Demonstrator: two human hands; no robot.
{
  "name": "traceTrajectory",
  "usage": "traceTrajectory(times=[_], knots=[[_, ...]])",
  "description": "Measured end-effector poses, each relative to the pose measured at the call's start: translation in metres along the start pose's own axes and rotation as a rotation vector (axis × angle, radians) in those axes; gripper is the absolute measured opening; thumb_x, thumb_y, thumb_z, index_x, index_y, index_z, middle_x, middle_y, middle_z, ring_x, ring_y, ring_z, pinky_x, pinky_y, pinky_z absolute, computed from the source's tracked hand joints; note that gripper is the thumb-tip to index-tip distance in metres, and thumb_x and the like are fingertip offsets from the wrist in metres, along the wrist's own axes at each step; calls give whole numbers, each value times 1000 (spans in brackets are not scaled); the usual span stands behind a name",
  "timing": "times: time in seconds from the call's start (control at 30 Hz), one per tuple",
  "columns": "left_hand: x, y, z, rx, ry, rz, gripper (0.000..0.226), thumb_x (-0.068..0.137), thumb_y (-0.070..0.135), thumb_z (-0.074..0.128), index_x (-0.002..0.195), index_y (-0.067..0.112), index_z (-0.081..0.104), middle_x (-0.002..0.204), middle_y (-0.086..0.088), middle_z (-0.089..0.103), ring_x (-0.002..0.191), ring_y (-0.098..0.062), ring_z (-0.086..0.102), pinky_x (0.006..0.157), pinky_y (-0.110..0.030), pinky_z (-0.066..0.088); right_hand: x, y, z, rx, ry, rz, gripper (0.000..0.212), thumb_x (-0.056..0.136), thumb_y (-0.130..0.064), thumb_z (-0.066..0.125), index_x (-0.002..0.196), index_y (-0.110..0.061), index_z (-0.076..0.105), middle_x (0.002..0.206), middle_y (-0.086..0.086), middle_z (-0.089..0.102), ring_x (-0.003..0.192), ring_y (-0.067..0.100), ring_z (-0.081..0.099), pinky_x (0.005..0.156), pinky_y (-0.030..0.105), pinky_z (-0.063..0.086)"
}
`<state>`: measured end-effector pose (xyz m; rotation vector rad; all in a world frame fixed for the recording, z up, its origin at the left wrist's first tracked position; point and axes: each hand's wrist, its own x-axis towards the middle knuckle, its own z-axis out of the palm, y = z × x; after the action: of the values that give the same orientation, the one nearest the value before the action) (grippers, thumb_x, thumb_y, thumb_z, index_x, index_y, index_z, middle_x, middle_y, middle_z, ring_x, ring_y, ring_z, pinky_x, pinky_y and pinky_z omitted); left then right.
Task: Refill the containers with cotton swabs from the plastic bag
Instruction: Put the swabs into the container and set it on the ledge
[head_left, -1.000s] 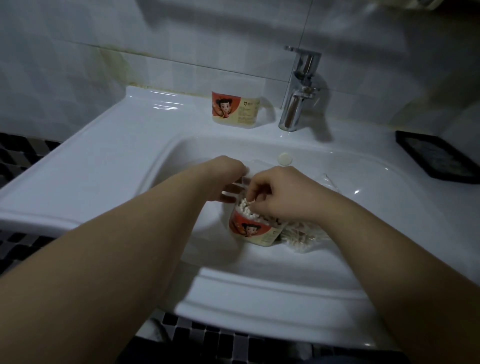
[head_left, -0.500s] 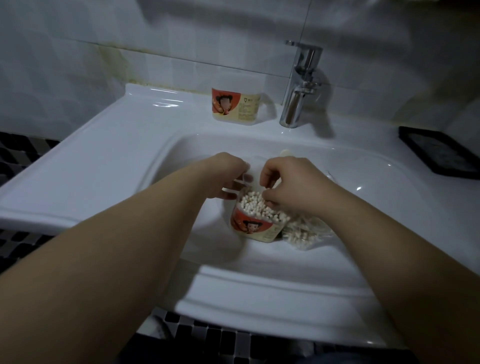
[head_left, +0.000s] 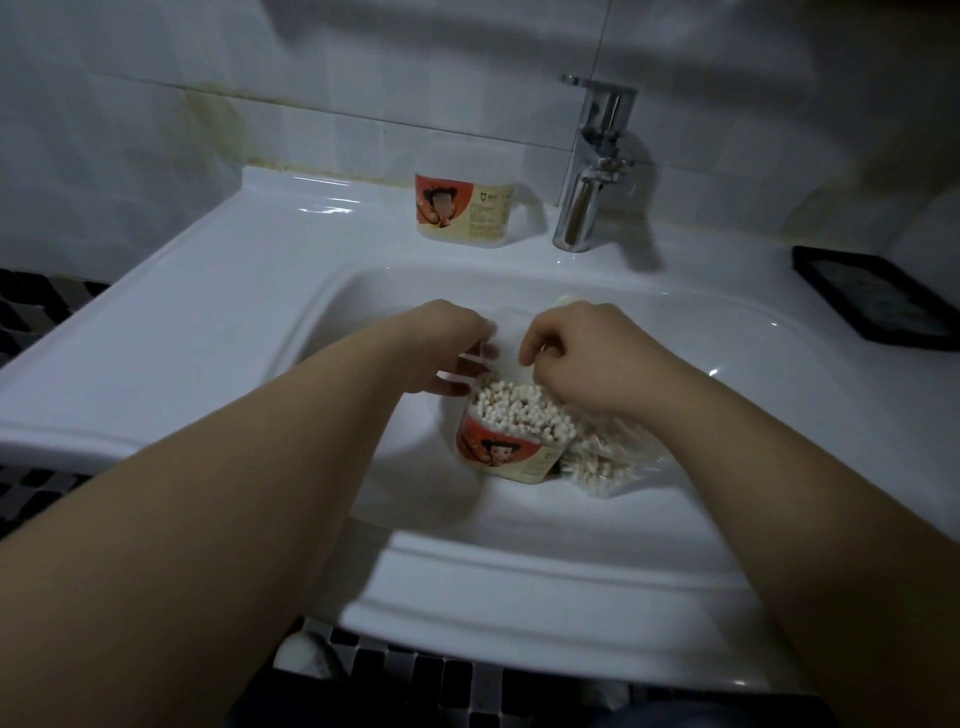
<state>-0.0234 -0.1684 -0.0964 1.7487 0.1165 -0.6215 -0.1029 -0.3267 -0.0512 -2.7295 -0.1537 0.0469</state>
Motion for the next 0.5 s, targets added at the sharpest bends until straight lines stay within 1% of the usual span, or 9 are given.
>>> traceTrajectory(times=[0.03, 0.07, 0.1, 0.17, 0.27, 0.33, 0.4, 0.47, 0.5], knots=[[-2, 1, 0, -22, 2, -5, 20, 102, 25, 56, 116, 14, 65, 109, -4, 71, 99, -25, 68, 80, -40, 55, 1, 3, -3, 37, 23, 70, 28, 89, -5, 47, 86, -22, 70, 80, -7, 68, 70, 12, 68, 64, 18, 51], [-5, 3, -1, -45, 5, -12, 20, 102, 24, 53, 114, 16, 66, 108, -4, 70, 97, -25, 68, 82, -41, 55, 3, 7, -5, 63, 17, 141, 27, 88, -5, 45, 86, -16, 70, 77, -1, 73, 68, 17, 73, 68, 27, 59], [-8, 4, -1, -63, 6, -19, 22, 101, 24, 49, 111, 16, 67, 107, -5, 69, 97, -26, 68, 84, -42, 55, 3, 12, -5, 80, -12, 206, 26, 88, -5, 45, 87, -11, 70, 74, 6, 75, 66, 22, 75, 72, 36, 63], [-12, 4, -1, -82, -2, -28, 25, 100, 30, 44, 103, 17, 66, 103, -5, 69, 95, -26, 67, 89, -44, 54, 5, 20, -7, 102, -74, 304, 23, 89, -5, 48, 89, -3, 71, 72, 15, 76, 66, 31, 76, 74, 47, 65], [-20, 2, -1, -109, -15, -27, 35, 104, 43, 40, 97, 18, 64, 102, -7, 68, 94, -27, 67, 92, -48, 54, 3, 26, -10, 181, -97, 444, 23, 92, -5, 48, 97, 8, 67, 73, 24, 74, 68, 44, 74, 73, 58, 62], [-26, 1, 0, -125, -19, -24, 38, 105, 46, 40, 97, 16, 63, 105, -10, 67, 96, -29, 67, 88, -49, 56, 1, 28, -12, 292, -68, 509, 31, 98, -13, 42, 109, 11, 60, 80, 27, 73, 69, 47, 74, 77, 59, 62], [-32, 0, 4, -122, -18, -11, 38, 106, 46, 40, 98, 16, 62, 105, -11, 66, 98, -29, 67, 88, -50, 57, -1, 30, -13, 379, -44, 544, 51, 106, -36, 35, 122, 9, 55, 89, 27, 71, 70, 44, 75, 79, 54, 63], [-36, -1, 7, -99, -6, 10, 38, 106, 46, 40, 98, 16, 62, 105, -10, 67, 100, -29, 67, 91, -52, 56, -3, 31, -13, 456, -49, 569, 72, 105, -59, 28, 133, 4, 49, 95, 25, 69, 72, 42, 76, 79, 52, 64], [-37, -2, 8, -83, 2, 21, 38, 106, 46, 41, 97, 17, 63, 106, -10, 67, 102, -29, 67, 93, -53, 56, -3, 31, -13, 491, -56, 574, 78, 103, -64, 27, 138, 2, 48, 97, 25, 67, 73, 42, 76, 79, 51, 64]])
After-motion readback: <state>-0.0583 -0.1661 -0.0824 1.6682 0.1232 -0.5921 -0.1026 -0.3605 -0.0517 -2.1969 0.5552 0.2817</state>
